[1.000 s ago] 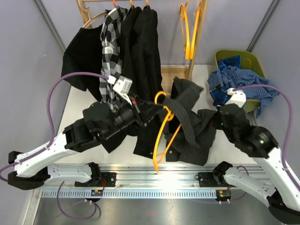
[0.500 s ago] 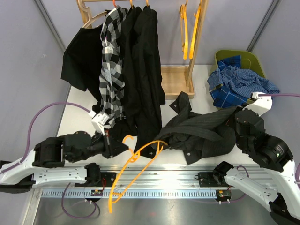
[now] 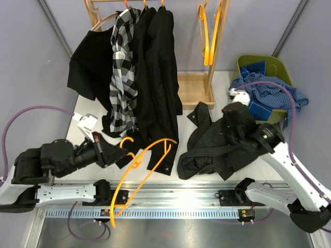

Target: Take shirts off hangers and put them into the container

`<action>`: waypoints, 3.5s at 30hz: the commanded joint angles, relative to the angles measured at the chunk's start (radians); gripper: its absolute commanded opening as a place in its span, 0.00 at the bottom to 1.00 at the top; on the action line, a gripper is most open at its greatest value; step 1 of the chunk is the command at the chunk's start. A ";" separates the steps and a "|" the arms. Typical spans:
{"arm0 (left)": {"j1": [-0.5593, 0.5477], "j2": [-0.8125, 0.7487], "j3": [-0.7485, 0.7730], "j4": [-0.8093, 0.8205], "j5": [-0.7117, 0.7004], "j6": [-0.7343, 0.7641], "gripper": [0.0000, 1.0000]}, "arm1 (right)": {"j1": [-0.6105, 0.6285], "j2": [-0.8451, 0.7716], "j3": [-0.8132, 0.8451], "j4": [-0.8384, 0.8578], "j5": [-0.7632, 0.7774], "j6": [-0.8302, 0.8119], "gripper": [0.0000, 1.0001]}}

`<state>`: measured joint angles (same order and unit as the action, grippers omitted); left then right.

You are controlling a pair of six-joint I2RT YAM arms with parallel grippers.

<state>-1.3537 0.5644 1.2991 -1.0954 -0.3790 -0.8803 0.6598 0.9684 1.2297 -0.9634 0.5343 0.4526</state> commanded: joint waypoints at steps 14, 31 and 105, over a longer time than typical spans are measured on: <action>0.005 0.829 0.486 0.074 -0.678 0.080 0.00 | 0.012 -0.146 0.050 0.014 -0.784 -0.141 0.72; 0.185 1.353 1.049 0.112 -0.503 0.153 0.00 | 0.021 -0.223 -0.055 0.072 -0.798 -0.109 0.90; -0.068 0.230 -0.267 0.292 -0.396 -0.100 0.99 | 0.359 -0.163 0.027 1.164 -0.508 0.211 0.00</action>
<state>-1.4036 0.7956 1.0355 -0.8078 -0.7300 -0.9367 1.0203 0.7639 1.2655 -0.0387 -0.0303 0.6258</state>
